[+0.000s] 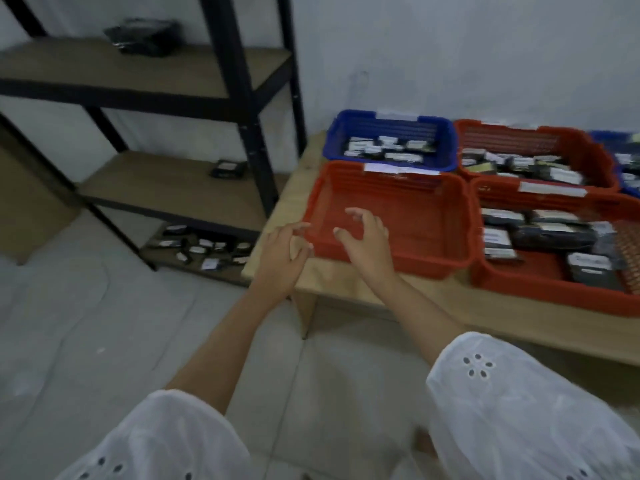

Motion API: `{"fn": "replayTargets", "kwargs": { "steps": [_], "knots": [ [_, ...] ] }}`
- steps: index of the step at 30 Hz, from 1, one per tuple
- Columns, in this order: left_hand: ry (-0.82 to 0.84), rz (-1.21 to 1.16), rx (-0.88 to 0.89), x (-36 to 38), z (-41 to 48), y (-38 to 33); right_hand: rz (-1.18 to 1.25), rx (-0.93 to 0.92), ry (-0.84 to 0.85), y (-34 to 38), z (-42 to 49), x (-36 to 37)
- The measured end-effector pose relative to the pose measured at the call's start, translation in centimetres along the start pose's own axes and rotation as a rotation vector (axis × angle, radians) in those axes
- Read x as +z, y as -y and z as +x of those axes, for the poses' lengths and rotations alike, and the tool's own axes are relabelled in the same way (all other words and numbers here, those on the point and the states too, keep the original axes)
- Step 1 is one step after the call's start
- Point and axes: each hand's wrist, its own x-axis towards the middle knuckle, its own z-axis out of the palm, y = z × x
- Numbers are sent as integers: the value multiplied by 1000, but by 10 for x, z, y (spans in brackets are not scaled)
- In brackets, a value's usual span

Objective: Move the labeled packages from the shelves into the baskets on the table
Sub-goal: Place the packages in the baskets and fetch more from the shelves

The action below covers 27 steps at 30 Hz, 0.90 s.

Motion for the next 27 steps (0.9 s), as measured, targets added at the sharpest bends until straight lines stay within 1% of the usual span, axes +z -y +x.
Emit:
{"fn": "replayTargets", "kwargs": {
  "steps": [5, 9, 14, 18, 21, 23, 25, 27],
  "knots": [
    [8, 15, -123, -75, -13, 69, 39, -10, 149, 37, -9, 83],
    [-61, 65, -149, -118, -9, 118, 52, -19, 211, 59, 3, 151],
    [-71, 98, -213, -169, 25, 187, 105, -3, 322, 87, 37, 255],
    [-35, 123, -245, -209, 65, 236, 122, 49, 380, 110, 75, 324],
    [-40, 116, -255, -235, 95, 268, 102, 62, 409, 125, 100, 362],
    [-42, 110, -267, -248, 111, 286, 104, 98, 393, 131, 113, 381],
    [-42, 89, -244, -260, 127, 301, 118, 119, 365, 136, 123, 397],
    [1, 68, -201, -271, 143, 319, 115, 134, 348, 140, 130, 413]
  ]
}}
